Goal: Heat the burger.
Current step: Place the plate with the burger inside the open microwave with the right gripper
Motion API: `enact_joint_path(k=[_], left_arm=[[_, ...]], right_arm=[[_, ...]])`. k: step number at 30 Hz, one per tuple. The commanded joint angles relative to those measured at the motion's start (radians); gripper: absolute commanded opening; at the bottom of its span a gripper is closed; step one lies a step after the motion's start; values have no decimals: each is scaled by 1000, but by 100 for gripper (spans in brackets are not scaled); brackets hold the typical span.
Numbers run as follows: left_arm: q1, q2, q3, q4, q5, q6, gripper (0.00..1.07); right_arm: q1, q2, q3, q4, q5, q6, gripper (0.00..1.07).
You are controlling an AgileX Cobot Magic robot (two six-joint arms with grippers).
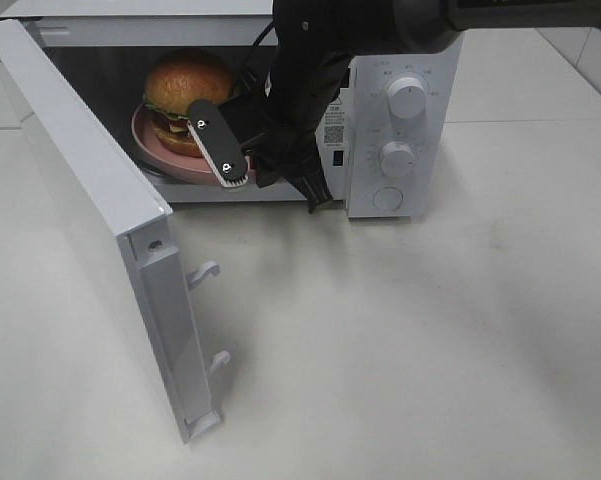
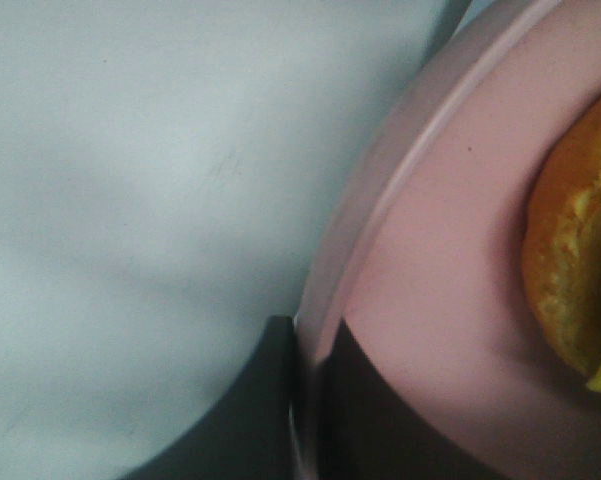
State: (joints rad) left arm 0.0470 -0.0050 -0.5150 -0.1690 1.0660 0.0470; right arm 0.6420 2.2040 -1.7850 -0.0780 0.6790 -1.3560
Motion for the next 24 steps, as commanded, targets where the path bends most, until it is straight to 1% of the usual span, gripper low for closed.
enact_joint_path(k=[1,8,10,16,18,21,23,24], left_arm=[[0,-15,0,-6,2,0,100],[0,-15,0,-3,3,0,100],[0,-15,0,-2,3,0,100],[0,-15,0,1,3,0,100],[0,-15,0,4,3,0,100],[0,-15,0,5,3,0,100],[0,-15,0,12,4,0,100],[0,-15,0,12,4,0,100]], right_arm=[[7,22,-60,-4,-46,30,0],[7,70,-119,-4,-48,37,0],[7,102,-167,-16,-50,69,0],[7,136,-207,-30,-51,81,1],[6,161,-236,-30,-54,86,2],[5,165,-238,-30,-60,91,3],[4,188,-256,-42,-69,129,9],[4,188,-256,-42,-69,129,9]])
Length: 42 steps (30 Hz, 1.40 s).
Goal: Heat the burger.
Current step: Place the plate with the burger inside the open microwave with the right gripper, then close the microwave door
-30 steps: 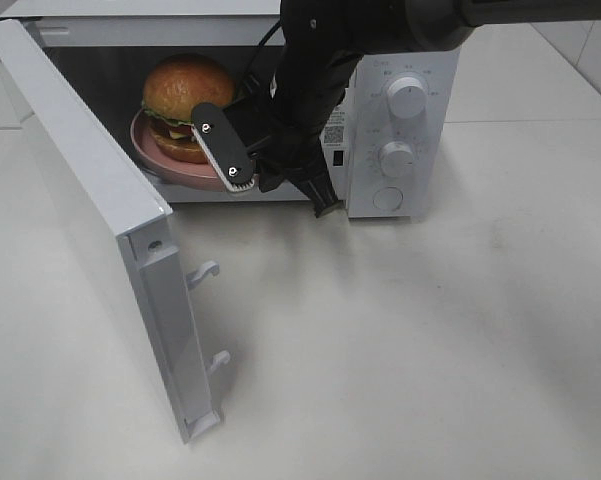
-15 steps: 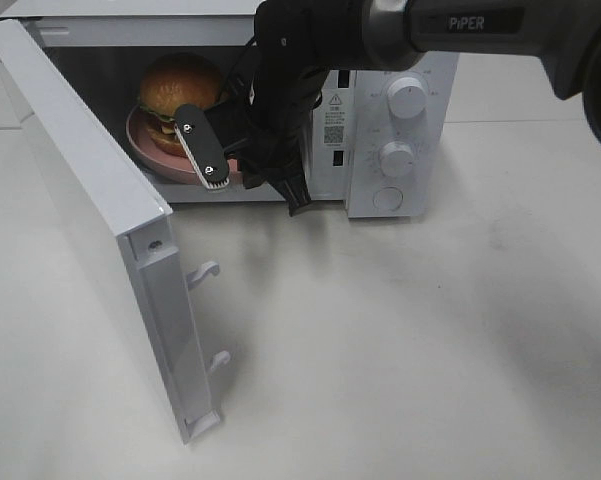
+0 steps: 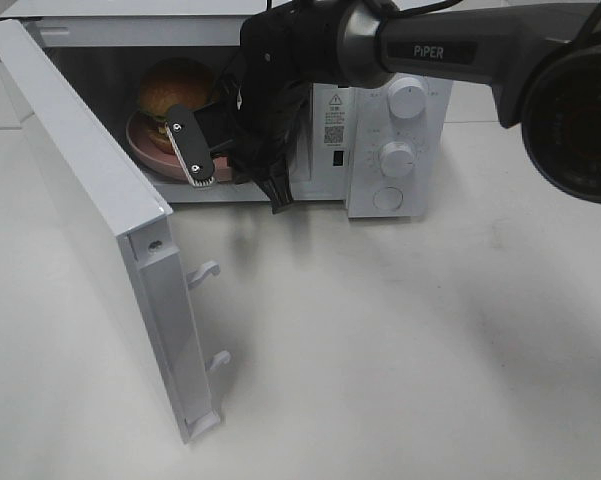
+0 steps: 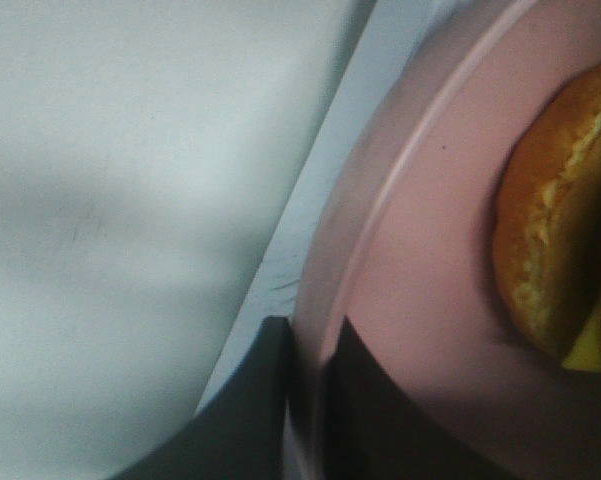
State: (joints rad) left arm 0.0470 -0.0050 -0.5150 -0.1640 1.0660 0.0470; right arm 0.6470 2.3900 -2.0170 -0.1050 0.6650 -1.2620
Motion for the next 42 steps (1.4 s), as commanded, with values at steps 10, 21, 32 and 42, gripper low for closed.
enact_joint_path(k=[10,21,32,42], left_arm=[[0,-15,0,15,5,0,100],[0,-15,0,15,5,0,100],[0,-15,0,14,5,0,100],[0,-15,0,14,5,0,100]], right_arm=[[-1,13,-24,-32,-79,98,42],[2,-3,-22,-23,-42,183,55],[2,-65,70,-21,-64,270,80],[2,-199,318,-24,-196,267,77]])
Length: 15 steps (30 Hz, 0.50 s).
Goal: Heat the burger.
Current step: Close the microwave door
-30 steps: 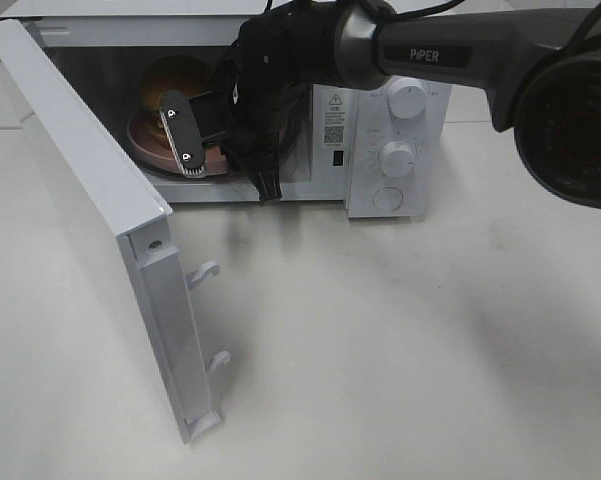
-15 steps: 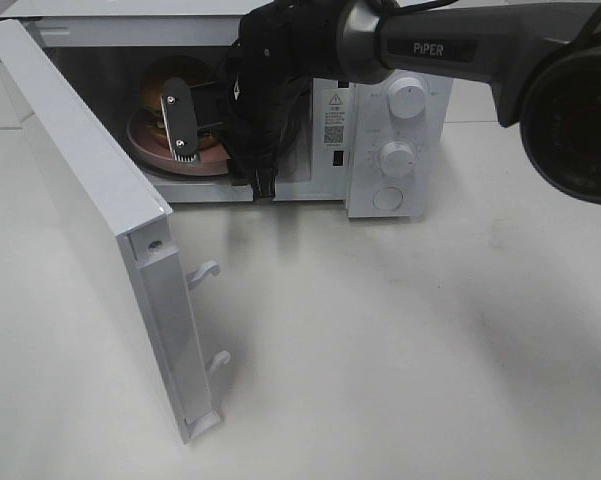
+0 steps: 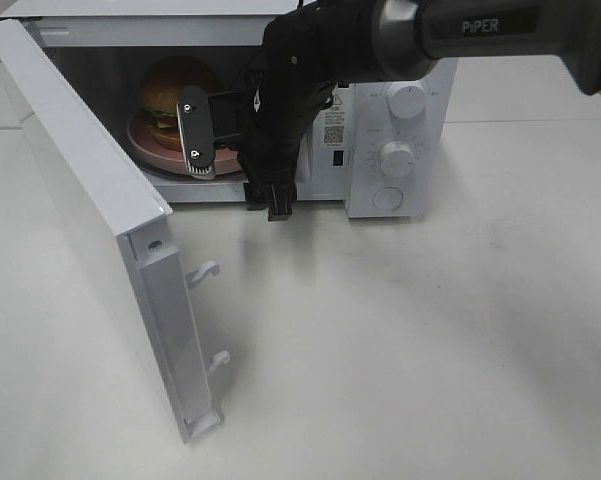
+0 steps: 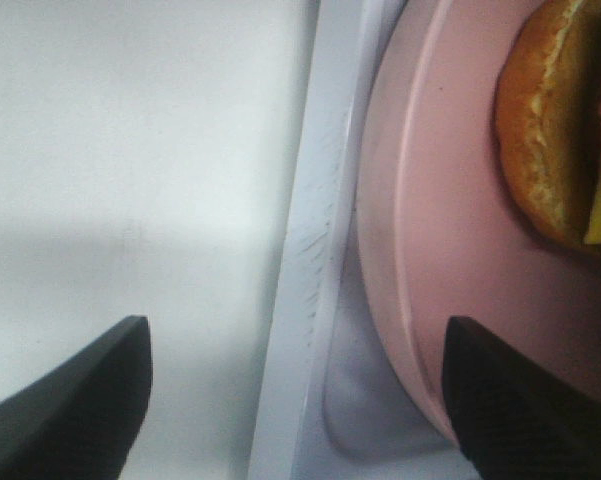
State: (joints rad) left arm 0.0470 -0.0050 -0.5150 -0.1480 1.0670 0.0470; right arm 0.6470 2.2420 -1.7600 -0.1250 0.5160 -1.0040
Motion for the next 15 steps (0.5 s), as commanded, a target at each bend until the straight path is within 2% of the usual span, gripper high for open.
enact_joint_path(k=[1,13,15], left_arm=[[0,-15,0,-2,4,0,100],[0,-15,0,-2,4,0,100],[0,-15,0,-2,4,0,100]], right_arm=[[2,-80,105,-4,-67,9,76],[2,-226,341,-9,-166,9,76],[2,-269,405,-9,-197,9,76]])
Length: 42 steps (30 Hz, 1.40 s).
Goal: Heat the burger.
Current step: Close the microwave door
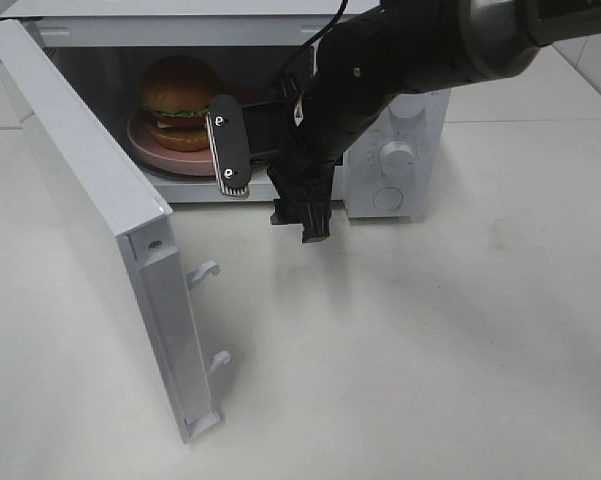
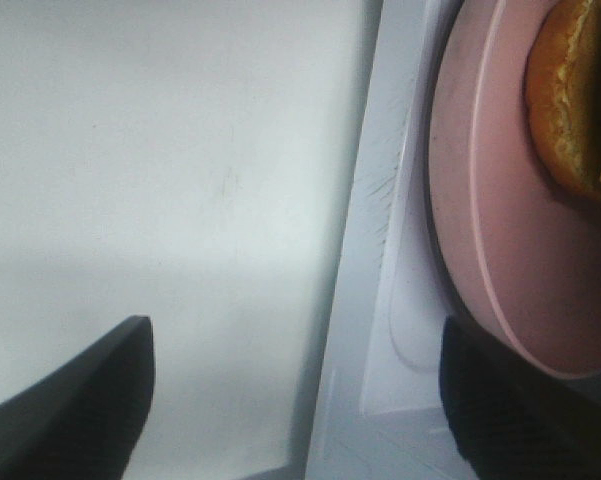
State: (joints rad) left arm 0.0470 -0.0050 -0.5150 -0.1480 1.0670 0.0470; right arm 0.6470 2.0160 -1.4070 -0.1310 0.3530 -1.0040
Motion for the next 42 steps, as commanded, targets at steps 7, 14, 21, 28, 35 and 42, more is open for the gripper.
enact_joint_path(k=[7,14,21,28,35,42], left_arm=[[0,-15,0,-2,4,0,100],[0,-15,0,-2,4,0,100],[0,-15,0,-2,4,0,100],[0,-15,0,-2,4,0,100],[0,-15,0,-2,4,0,100],[0,-15,0,-2,4,0,100]], right_arm=[[2,-149,200,-3,-98,10,76],[2,-260,332,-2,-140,51,76],[2,-351,439,6,-150,124,76],[2,-497,584,6,-154,312,76],[2,-604,672,6,-129,576,76],[2,-712,717,5,10,873,76]])
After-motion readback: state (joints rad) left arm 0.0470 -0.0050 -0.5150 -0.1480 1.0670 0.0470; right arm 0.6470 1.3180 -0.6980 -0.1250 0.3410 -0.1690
